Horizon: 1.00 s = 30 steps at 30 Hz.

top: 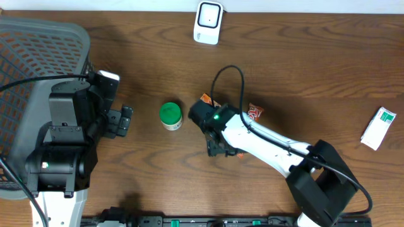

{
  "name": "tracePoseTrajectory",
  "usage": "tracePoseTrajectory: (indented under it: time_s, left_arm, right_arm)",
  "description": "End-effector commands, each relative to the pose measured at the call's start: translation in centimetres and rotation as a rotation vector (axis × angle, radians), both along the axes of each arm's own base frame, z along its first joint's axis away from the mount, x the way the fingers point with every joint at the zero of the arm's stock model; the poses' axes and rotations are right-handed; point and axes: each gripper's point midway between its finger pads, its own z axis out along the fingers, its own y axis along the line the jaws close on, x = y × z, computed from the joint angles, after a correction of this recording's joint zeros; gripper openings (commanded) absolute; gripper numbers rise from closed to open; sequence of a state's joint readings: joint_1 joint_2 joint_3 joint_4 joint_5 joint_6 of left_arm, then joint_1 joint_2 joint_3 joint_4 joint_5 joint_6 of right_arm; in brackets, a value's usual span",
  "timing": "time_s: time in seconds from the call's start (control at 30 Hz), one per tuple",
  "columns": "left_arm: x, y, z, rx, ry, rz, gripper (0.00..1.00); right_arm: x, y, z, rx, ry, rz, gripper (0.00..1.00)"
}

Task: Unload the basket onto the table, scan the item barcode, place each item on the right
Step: 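Reach the right gripper down to the orange-red candy bar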

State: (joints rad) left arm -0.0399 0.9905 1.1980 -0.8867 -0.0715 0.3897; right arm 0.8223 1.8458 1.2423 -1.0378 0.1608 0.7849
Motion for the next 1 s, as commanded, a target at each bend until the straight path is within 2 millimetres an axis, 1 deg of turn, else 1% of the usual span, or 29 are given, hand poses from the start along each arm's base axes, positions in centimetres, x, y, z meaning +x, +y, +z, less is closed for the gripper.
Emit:
tracePoseTrajectory:
  time_s: [0.0,0.07,0.17,0.37,0.47,0.5,0.53,0.63,0.7,0.77,0.8,0.83,0.97]
  left_arm:
    - [0.0,-0.1,0.0,-0.015,-0.001,0.003,0.99]
    - [0.0,-0.1,0.0,-0.015,-0.001,0.003,0.99]
    - [0.0,-0.1,0.0,-0.015,-0.001,0.003,0.99]
    - [0.0,-0.1,0.0,-0.015,-0.001,0.003,0.99]
    - [0.0,-0.1,0.0,-0.015,-0.001,0.003,0.99]
    - [0.0,-0.1,0.0,-0.015,-0.001,0.003,0.99]
    - [0.0,-0.1,0.0,-0.015,-0.001,0.003,0.99]
    - [0.0,-0.1,0.0,-0.015,-0.001,0.003,0.99]
    - [0.0,-0.1,0.0,-0.015,-0.001,0.003,0.99]
    - [0.0,-0.1,0.0,-0.015,-0.001,0.003,0.99]
    - [0.0,-0.1,0.0,-0.015,-0.001,0.003,0.99]
    - [0.0,-0.1,0.0,-0.015,-0.001,0.003,0.99]
    - [0.0,-0.1,0.0,-0.015,-0.001,0.003,0.99]
  right_arm:
    - [0.3,0.2,-1.4,0.037,-0.033,-0.027,0.83]
    - [0.9,0.7,-1.8,0.068,-0.058,-0.032,0.92]
    - [1.5,0.9,-2.1,0.091,-0.08,-0.039,0.91]
    - [1.2,-2.1,-3.8,0.05,-0.049,-0.097,0.9]
    - [1.3,-3.0,-4.2,0.042,-0.043,-0.124,0.88]
    - [1.5,-3.2,-4.2,0.043,-0.042,-0.132,0.86]
    - [1.6,-3.4,-4.2,0.045,-0.041,-0.142,0.81]
    - [1.8,-3.7,-4.2,0.043,-0.04,-0.154,0.6]
    - [1.8,-4.0,-4.3,0.041,-0.039,-0.159,0.47]
    - [1.7,-4.1,-4.6,0.039,-0.039,-0.16,0.29]
    - [1.6,-4.2,-4.8,0.037,-0.04,-0.161,0.15]
    - [1.5,-4.4,-4.9,0.035,-0.038,-0.161,0.02]
    - [1.0,-4.7,-5.3,0.03,-0.025,-0.161,0.01]
